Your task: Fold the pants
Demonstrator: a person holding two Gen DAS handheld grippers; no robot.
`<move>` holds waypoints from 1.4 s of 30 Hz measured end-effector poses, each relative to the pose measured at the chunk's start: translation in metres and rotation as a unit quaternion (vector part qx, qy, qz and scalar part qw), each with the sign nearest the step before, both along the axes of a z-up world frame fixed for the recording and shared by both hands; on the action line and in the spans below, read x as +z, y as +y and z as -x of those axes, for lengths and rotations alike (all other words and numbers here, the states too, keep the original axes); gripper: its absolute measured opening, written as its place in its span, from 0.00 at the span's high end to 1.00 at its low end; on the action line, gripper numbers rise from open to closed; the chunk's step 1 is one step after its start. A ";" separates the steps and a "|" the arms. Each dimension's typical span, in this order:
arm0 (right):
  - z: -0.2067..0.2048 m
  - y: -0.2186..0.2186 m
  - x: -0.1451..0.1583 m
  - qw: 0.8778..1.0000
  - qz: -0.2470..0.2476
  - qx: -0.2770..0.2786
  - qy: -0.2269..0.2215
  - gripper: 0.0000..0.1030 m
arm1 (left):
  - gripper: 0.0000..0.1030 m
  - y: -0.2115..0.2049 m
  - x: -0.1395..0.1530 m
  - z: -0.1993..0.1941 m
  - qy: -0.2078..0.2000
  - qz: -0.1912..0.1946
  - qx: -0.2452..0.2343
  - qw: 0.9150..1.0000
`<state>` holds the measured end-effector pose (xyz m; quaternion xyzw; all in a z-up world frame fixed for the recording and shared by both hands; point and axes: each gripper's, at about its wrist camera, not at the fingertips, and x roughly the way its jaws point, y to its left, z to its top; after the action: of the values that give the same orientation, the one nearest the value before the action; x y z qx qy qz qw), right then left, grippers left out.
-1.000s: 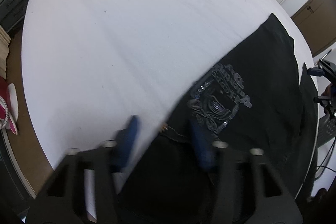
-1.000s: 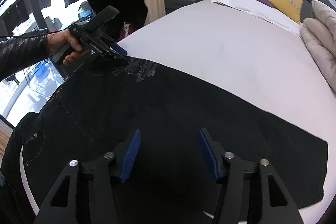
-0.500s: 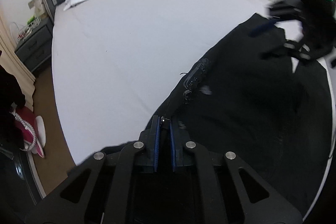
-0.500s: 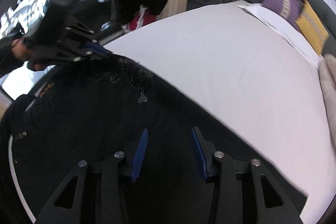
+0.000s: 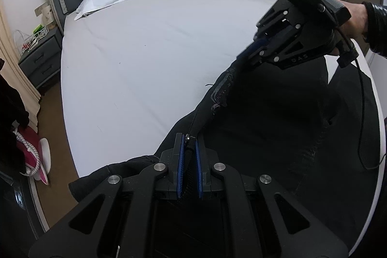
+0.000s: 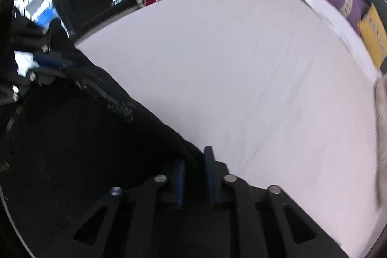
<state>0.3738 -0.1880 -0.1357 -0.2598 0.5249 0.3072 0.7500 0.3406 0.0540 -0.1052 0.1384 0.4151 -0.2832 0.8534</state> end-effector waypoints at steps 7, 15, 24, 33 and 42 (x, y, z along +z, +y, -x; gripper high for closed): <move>0.015 -0.015 0.019 0.987 -0.095 -0.115 0.050 0.95 | 0.93 0.009 0.006 0.023 -0.007 0.012 0.002 1.000; 0.058 -0.015 0.010 0.967 -0.164 -0.143 0.136 0.95 | 0.93 0.010 0.020 0.080 -0.006 0.009 -0.017 1.000; 0.136 -0.020 0.019 0.979 -0.093 -0.079 0.166 0.95 | 0.93 -0.011 0.025 0.182 0.016 -0.002 -0.107 0.994; 0.225 0.010 0.001 0.986 0.023 0.010 0.164 0.95 | 0.93 -0.036 0.000 0.267 0.056 -0.036 -0.174 0.983; 0.267 0.029 0.011 0.993 0.060 0.015 0.102 0.95 | 0.93 -0.052 -0.003 0.298 0.060 -0.062 -0.199 0.976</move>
<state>0.1063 -0.1587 -0.1243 -0.2793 0.6122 0.3109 0.6712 0.0427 0.0016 -0.1081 0.2536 0.4467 -0.4284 0.7434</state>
